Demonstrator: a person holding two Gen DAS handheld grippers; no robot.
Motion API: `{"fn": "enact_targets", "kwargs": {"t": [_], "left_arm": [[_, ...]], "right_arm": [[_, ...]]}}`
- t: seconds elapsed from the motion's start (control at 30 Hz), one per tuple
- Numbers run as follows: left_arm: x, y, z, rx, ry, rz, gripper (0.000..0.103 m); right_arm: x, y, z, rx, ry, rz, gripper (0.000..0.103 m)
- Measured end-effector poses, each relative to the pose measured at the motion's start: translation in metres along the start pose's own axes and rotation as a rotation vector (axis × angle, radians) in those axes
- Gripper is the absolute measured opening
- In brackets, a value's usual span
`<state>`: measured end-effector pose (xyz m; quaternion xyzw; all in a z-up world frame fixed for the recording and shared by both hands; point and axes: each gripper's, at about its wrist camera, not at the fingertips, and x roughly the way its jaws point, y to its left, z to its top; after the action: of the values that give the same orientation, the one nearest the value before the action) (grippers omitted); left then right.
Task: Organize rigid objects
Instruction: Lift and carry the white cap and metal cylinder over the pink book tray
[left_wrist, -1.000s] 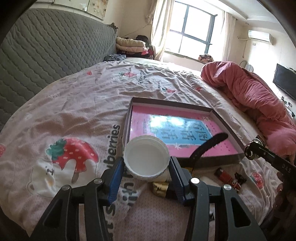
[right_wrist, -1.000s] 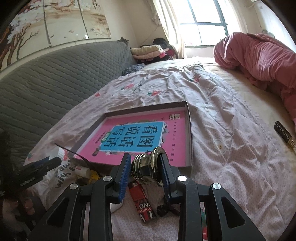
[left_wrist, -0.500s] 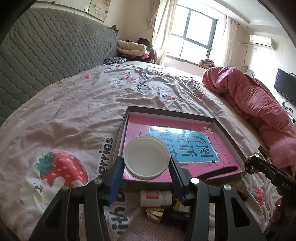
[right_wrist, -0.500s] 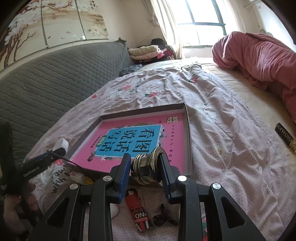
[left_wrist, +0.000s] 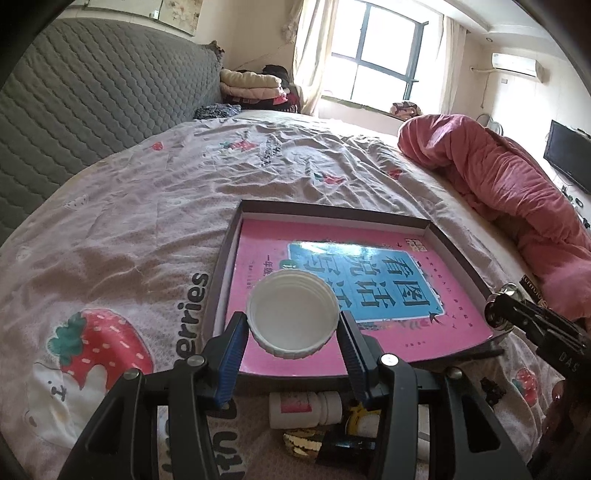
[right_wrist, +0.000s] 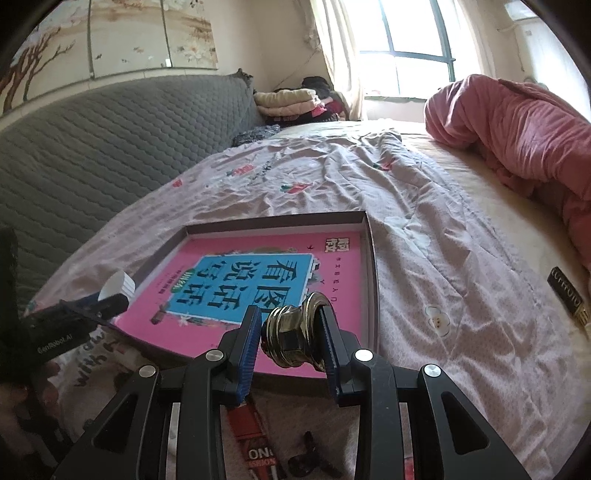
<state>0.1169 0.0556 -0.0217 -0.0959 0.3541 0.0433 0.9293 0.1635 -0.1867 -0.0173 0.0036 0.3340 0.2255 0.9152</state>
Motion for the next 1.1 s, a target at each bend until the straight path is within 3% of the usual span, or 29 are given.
{"fn": "enact_targets", "kwargs": {"t": [0.2,0.63,1.1], "left_arm": [[0.013,0.001,0.000,-0.007,0.028,0.002,0.050],[0.025,0.004,-0.004,-0.006,0.060,0.003,0.050],[0.029,0.001,-0.005,0.031,0.070,0.027,0.050]], "right_arm": [[0.012,0.001,-0.001,-0.046,0.028,-0.051,0.032],[0.026,0.010,-0.005,-0.118,0.080,-0.079,0.032],[0.031,-0.003,-0.006,-0.068,0.120,-0.101,0.034]]}}
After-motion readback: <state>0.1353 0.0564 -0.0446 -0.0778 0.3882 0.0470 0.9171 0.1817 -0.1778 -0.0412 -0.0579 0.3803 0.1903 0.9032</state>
